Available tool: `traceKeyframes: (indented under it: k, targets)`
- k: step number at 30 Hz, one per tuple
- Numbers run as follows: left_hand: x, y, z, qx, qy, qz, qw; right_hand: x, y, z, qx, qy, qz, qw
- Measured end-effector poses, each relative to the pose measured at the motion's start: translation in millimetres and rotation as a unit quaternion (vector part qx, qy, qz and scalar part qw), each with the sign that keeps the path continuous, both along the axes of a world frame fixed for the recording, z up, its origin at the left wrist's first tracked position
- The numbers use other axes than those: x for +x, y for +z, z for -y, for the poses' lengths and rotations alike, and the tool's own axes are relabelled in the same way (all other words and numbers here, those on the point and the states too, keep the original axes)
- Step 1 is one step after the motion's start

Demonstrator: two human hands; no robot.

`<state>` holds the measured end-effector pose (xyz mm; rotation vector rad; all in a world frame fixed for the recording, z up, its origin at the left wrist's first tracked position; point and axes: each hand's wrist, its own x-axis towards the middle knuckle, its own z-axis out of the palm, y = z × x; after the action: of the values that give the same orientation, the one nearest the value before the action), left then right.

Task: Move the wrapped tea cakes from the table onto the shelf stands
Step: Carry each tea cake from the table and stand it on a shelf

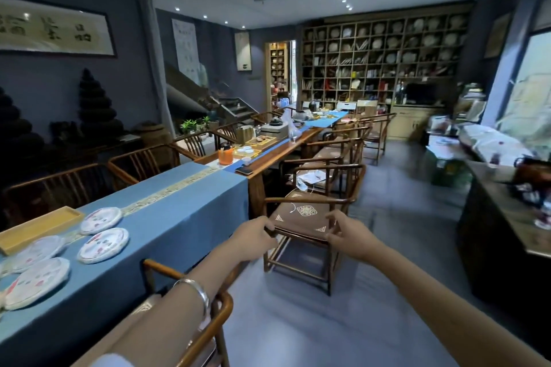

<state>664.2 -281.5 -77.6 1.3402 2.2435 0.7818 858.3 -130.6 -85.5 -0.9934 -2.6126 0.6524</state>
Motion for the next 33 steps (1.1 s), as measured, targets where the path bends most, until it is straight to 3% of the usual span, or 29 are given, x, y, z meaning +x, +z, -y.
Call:
traceKeyframes:
  k: [5,15,25,33]
  targets:
    - [-52,1,-103,0.035,-0.056,-0.015,0.998,-54,10,-90,0.018,-0.023,0.016,0.999]
    - [-226,19,-290,0.035,-0.016,-0.012,0.999,-198,56,-269,0.036,-0.04,-0.008,0.999]
    - [-403,9,-358,0.004,0.069,-0.03,0.997,-384,29,-380,-0.035,0.047,-0.043,0.997]
    - [-570,-14,-366,0.024,0.249,-0.037,0.968,-636,35,-456,-0.007,0.192,-0.017,0.981]
